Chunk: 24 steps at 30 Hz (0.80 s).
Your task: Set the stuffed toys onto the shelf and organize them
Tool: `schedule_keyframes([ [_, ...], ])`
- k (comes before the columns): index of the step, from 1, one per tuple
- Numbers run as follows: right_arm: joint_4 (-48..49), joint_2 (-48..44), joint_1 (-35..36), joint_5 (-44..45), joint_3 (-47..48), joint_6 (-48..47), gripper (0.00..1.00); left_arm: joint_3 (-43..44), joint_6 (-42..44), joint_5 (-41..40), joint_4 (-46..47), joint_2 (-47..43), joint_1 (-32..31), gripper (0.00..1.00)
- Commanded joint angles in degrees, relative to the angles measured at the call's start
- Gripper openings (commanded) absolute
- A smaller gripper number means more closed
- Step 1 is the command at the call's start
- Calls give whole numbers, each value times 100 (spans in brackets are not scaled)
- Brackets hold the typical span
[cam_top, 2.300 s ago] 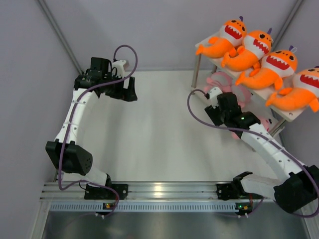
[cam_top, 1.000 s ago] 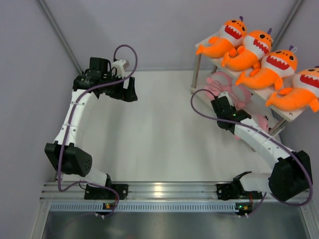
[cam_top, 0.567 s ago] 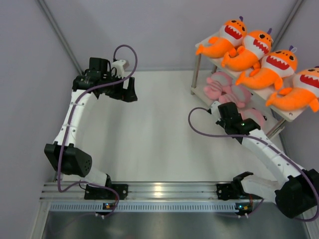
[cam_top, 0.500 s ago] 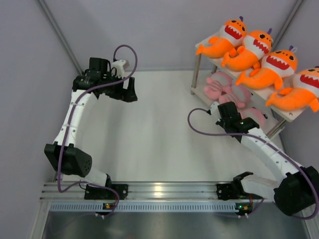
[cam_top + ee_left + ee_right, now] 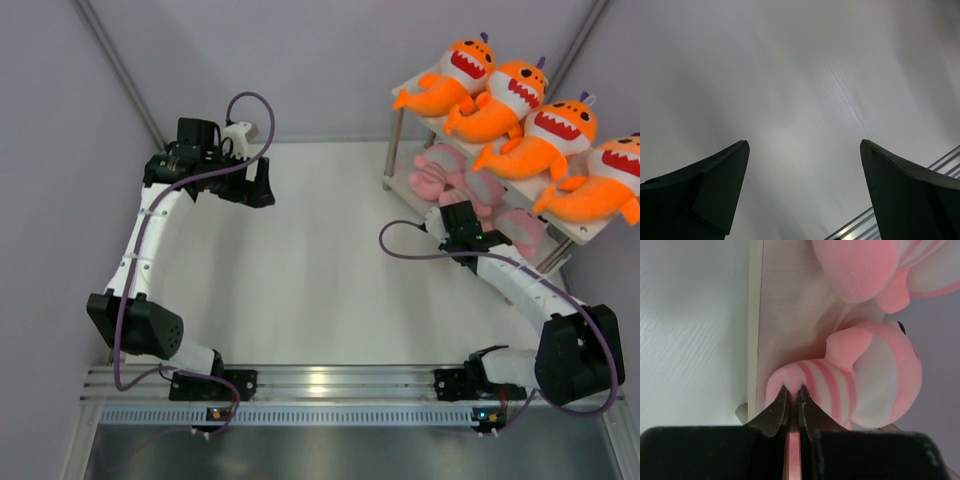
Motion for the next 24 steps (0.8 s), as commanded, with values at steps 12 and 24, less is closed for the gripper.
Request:
schedule_keyframes([
  [12,285,-319,88,280,206,57,56,-104,141,93,2,-192,-5,98],
  [24,20,-670,1854,52,882,557,99,-376,246,-205,11,-236,3,98],
])
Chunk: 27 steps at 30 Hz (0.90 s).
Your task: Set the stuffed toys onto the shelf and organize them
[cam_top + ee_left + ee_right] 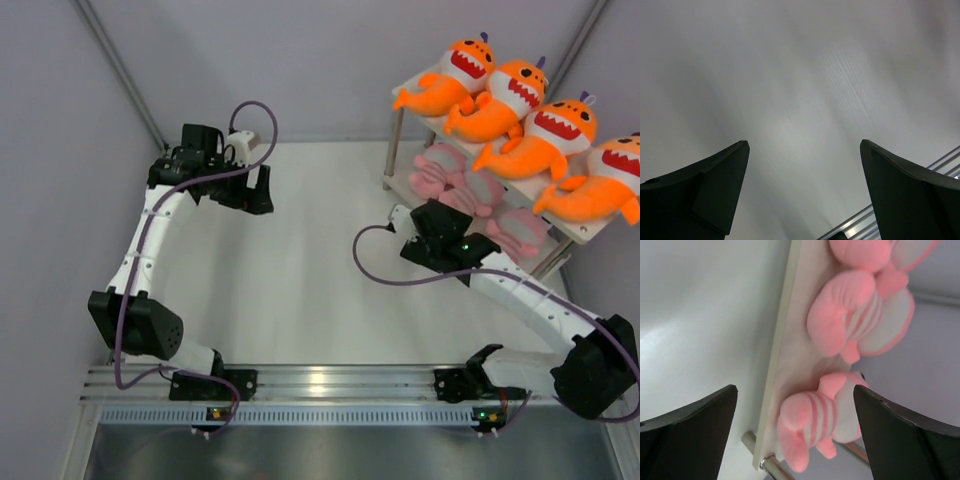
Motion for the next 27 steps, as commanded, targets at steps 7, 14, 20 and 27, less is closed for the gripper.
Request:
schedule_keyframes([
  [7,2121,-538,1131,-1653,-30,2010,99,-709,308,-1093,39,-331,3,98],
  [14,5040,-1206,1149,-2368,-2147,2795,99,-1490,597,-1112,153,-805,3,98],
  [20,6527,-1681,1149,-2764,-3379,2796,99,-2737,853,-1612,838,-1666,3,98],
  [27,7336,-2252,1140,-2949,-4109,2813,100,-3926,923,-2164,1673,-2878,3,98],
])
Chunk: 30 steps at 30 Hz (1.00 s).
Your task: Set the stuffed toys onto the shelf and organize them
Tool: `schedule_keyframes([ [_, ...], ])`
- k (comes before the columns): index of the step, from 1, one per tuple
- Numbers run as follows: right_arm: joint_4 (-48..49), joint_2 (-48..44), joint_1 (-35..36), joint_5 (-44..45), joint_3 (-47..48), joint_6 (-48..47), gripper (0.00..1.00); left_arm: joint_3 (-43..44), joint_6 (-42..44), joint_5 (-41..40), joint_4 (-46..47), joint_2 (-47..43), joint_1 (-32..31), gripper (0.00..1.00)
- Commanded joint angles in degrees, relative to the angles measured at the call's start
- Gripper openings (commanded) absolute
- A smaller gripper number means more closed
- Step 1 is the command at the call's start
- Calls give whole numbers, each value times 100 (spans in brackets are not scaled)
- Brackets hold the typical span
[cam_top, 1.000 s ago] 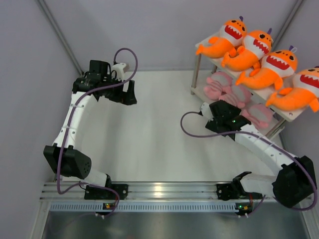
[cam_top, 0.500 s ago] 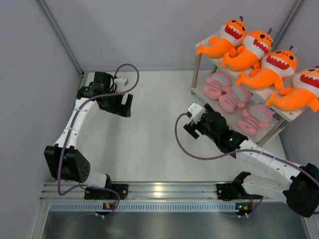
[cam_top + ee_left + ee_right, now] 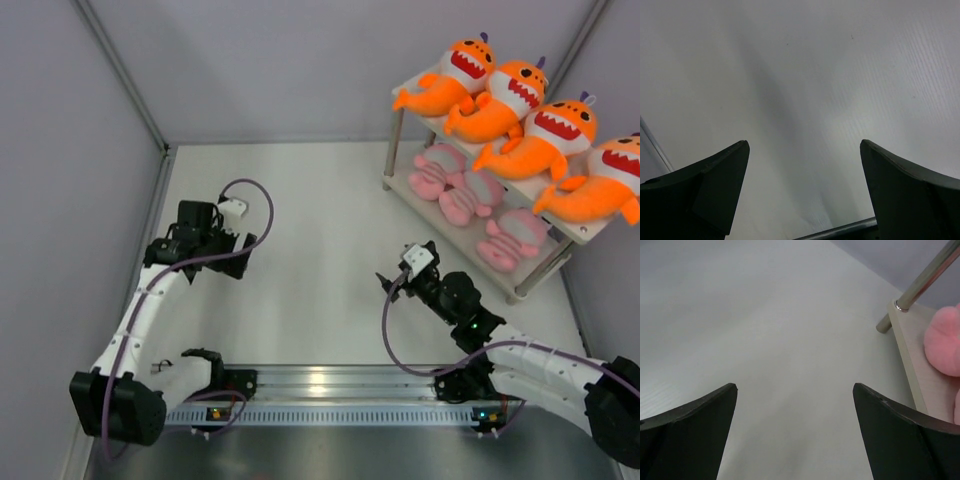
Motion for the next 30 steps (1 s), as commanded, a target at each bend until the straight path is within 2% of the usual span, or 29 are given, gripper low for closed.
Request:
schedule_keyframes([
  [1,1169,-409,73,-239,-325,129,99,-372,111,-514,782,-536,3,98],
  [3,1440,-551,65,-143,-493,129,99,-671,58,-830,844,-825,3,98],
  [6,1775,-762,65,-28,-774,208,99,-1014,-57,-673,879,-1353,3,99],
  [8,1829,-841,56,-28,-854,226,99,-1163,-57,-926,923,-1530,12,99],
  [9,1838,-859,56,-36,-863,217,99,-1208,-74,-1267,932,-1513,38,99],
  [16,1820,-850,65,-55,-872,191,99,-1314,-197,-1533,1020,-1495,38,99],
  [30,1768,-753,65,95,-837,296,99,-1577,-153,-1385,1169,-1662,47,99],
])
